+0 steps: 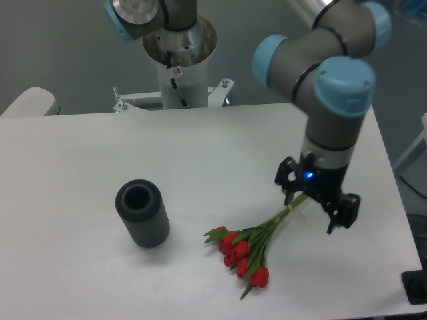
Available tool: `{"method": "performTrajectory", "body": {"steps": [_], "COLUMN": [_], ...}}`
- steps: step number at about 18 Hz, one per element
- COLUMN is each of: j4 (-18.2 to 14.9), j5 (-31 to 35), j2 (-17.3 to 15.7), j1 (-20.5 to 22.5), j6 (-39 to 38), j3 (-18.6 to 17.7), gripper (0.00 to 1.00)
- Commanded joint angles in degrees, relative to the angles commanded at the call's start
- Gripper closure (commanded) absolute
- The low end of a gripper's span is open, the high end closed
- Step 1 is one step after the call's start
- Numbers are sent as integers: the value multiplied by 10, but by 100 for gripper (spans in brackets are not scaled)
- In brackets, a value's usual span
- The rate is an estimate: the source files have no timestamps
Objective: Place the flowers on the table
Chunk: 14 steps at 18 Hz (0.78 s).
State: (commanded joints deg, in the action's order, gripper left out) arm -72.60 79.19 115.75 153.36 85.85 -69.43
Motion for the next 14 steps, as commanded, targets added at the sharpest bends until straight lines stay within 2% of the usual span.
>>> {"method": "performTrajectory", "body": {"steps": [7, 14], "j4": [1, 2], "j5": [0, 0], "j2": [8, 11], "j1": [35, 40], "j6": [75, 81], "j3": [5, 5], "gripper": [0, 0]}}
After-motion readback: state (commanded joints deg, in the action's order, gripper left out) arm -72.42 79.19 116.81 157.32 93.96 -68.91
